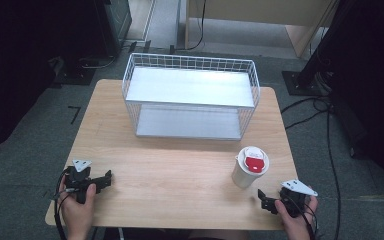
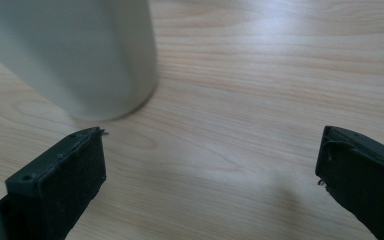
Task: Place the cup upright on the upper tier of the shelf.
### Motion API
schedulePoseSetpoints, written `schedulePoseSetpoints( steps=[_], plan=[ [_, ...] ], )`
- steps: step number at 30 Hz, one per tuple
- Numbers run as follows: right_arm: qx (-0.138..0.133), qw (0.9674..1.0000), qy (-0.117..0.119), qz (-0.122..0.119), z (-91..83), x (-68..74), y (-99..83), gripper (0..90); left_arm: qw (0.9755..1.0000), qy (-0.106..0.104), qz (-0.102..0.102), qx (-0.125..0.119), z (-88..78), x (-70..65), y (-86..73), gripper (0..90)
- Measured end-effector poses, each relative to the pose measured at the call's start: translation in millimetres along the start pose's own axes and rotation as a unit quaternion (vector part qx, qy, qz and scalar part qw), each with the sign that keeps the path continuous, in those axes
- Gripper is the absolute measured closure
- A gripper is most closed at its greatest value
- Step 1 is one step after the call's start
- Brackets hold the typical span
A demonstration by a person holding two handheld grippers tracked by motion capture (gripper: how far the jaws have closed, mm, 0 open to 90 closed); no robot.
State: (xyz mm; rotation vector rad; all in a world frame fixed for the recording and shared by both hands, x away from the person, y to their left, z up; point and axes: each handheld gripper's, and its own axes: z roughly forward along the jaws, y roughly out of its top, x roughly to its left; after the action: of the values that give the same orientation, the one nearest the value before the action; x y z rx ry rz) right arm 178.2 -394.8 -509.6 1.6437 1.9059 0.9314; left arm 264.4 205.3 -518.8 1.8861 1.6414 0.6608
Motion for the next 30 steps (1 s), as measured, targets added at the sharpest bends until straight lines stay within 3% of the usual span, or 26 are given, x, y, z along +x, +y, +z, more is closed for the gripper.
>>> schedulePoseSetpoints(
  steps=[4, 16, 23, 30],
  plan=[
    [-0.008, 0.9996, 0.026, 0.002, -0.8, 9.3, 4.5, 0.0, 1.0, 0.0, 0.0, 0.0, 0.0, 0.0, 0.0, 0.0],
    [-0.042, 0.997, 0.064, 0.009, -1.8, 32.3, 20.0, 0.4, 1.0, 0.0, 0.0, 0.0, 0.0, 0.0, 0.0, 0.0],
    [-0.061, 0.9952, 0.073, 0.024, 0.6, 37.8, 29.2, 4.5, 1.0, 0.0, 0.0, 0.0, 0.0, 0.0, 0.0, 0.0],
    [-0.066, 0.9962, 0.056, 0.008, 8.5, 47.6, 37.2, 5.4, 1.0, 0.0, 0.0, 0.0, 0.0, 0.0, 0.0, 0.0]
  ],
)
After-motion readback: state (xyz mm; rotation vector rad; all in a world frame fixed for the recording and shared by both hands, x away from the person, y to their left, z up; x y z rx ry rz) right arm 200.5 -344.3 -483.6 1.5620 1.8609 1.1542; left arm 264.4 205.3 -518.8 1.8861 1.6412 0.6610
